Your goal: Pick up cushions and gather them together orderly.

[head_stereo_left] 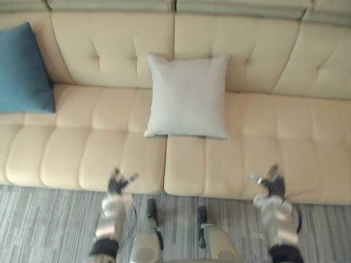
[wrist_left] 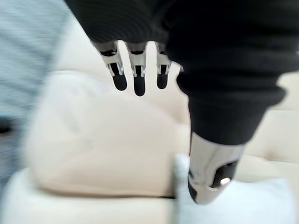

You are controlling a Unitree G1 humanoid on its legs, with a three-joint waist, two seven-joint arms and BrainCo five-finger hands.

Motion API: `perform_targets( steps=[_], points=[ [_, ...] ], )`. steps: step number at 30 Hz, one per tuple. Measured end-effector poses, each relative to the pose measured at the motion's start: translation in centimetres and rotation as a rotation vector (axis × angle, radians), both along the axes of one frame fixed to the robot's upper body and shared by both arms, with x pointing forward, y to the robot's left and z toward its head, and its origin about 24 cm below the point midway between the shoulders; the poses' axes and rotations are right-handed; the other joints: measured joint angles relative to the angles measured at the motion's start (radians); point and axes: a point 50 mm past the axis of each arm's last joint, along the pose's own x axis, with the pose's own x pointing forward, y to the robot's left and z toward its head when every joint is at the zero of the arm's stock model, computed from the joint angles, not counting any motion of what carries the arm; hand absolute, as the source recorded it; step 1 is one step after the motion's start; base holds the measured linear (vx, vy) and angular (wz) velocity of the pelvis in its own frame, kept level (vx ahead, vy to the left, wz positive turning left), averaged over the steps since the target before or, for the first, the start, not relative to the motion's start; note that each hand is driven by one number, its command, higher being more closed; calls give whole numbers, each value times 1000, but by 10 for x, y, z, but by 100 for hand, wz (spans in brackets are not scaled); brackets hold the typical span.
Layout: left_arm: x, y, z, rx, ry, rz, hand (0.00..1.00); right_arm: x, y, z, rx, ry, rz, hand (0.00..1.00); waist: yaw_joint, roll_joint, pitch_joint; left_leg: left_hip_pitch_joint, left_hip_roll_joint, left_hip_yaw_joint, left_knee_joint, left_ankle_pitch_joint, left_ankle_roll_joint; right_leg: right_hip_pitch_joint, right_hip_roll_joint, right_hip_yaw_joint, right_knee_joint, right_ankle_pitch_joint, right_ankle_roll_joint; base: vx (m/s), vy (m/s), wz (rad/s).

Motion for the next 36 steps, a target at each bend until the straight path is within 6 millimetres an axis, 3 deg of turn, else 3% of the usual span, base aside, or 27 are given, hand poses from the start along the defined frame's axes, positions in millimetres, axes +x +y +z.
perform_targets(
  steps=[2, 5, 11, 14, 15, 16, 17, 19, 20, 21, 22, 23, 24, 25, 27, 29, 30, 31, 32, 36],
  points=[
    [-31, -9, -22, -46, 125, 13, 0, -27, 11, -26, 63, 126, 3, 0, 2, 7, -43, 54, -7, 1, 0, -18, 1, 61, -6, -3, -27, -3, 5, 64, 11, 5],
    [-59, -14, -39, -65, 245, 22, 0, -46, 24, -46, 114, 227, 19, 0, 5, 10, -86, 94, -9, 7, 0, -29, -4, 107, -8, 1, -50, 0, 10, 86, 18, -5],
    [-69, -17, -47, -54, 309, -19, 0, -54, 35, -58, 131, 305, 69, 0, 12, 0, -93, 149, -5, 57, 0, -35, -8, 132, 0, 47, -45, 15, 6, 34, 6, -25],
    [-61, -16, -46, -32, 309, -49, 0, -47, 41, -58, 120, 314, 110, 0, 11, -17, -67, 156, 4, 85, 63, -77, 5, 120, -1, 35, 32, 20, 15, -22, -18, -36],
    [-57, -16, -45, -24, 303, -52, 0, -42, 43, -57, 118, 304, 121, 0, 13, -10, -67, 124, 39, 92, 124, -95, 19, 80, 2, -9, 96, 37, 40, -129, -60, -27],
    [-56, -17, -45, -33, 298, -42, 0, -40, 45, -56, 118, 300, 126, 0, 10, -1, -62, 109, 49, 106, 132, -98, 22, 40, -11, -37, 234, -10, 20, -152, -62, -18],
    [-55, -16, -44, -34, 294, -33, 0, -40, 46, -57, 122, 302, 129, 0, 10, -12, -60, 106, 47, 108, 144, -98, 22, 5, -29, -58, 385, -54, 14, -87, -50, 6],
    [-56, -12, -43, -13, 293, -38, 0, -46, 51, -62, 131, 336, 146, 0, 12, -47, -73, 80, 40, 80, 202, -95, 19, 11, -86, -54, 730, -110, 70, -100, -162, 30],
    [-56, -11, -43, -10, 292, -38, 0, -48, 50, -62, 132, 342, 145, 0, 14, -54, -78, 73, 37, 73, 223, -92, 18, 25, -101, -45, 753, -98, 77, -88, -207, 36],
    [-56, -8, -42, -1, 288, -33, 0, -50, 51, -63, 136, 347, 145, 0, 16, -71, -86, 45, 29, 63, 254, -91, 16, 50, -128, -23, 725, -32, 89, -116, -224, -2],
    [-56, -9, -42, -11, 288, -19, 0, -43, 49, -62, 127, 345, 152, 0, 40, -48, -95, -12, 59, 53, 307, -88, 24, 74, -72, -24, 622, -93, 124, -164, -176, -14],
    [-59, -17, -44, -35, 296, -19, 0, -42, 41, -61, 108, 345, 139, 0, 52, -1, -91, -18, 69, 28, 307, -85, 27, 115, -41, -30, 530, -107, 110, -159, -124, -29],
    [-59, -22, -45, -44, 301, -29, 0, -42, 35, -60, 92, 347, 130, 0, 56, 17, -93, -18, 78, 35, 298, -72, 37, 146, -28, -39, 466, -128, 89, -170, -66, -14],
    [-59, -28, -45, -51, 299, -48, 0, -39, 31, -58, 76, 343, 128, 0, 66, 28, -93, -48, 95, 39, 298, -42, 12, 175, -18, -65, 371, -184, 49, -150, -99, -7],
    [-56, -33, -46, -44, 306, -71, 0, -32, 31, -56, 68, 328, 125, 0, 66, 54, -85, -84, 119, 27, 284, -18, -14, 185, 21, -94, 292, -207, 31, -279, -163, 9],
    [-55, -33, -46, -39, 304, -71, 0, -30, 35, -57, 77, 335, 125, 0, 61, 62, -70, -81, 133, 2, 195, 102, -24, 202, 47, -132, 227, -198, 17, -381, -174, 28],
    [-50, -28, -43, -27, 288, -71, 0, -35, 34, -61, 81, 359, 117, 0, 59, 48, -61, -78, 130, -4, 172, 134, -30, 205, 40, -173, 188, -186, -34, -290, -103, 23],
    [-49, -27, -43, -23, 284, -68, 0, -34, 36, -61, 88, 361, 114, 0, 63, 39, -56, -73, 121, -5, 195, 102, -35, 206, 31, -185, 179, -188, -59, -374, -100, -14],
    [-47, -24, -42, -16, 283, -66, 0, -31, 33, -59, 83, 350, 104, 0, 63, 23, -44, -69, 87, -37, 302, -23, -5, 197, 6, -188, 161, -194, -79, -233, -27, -33],
    [-48, -23, -42, -17, 284, -63, 0, -42, 30, -64, 93, 389, 93, 0, 51, 11, -37, -45, 33, -136, 493, -215, -4, 158, -17, -126, 149, -163, -51, -276, 99, -34]
  ],
)
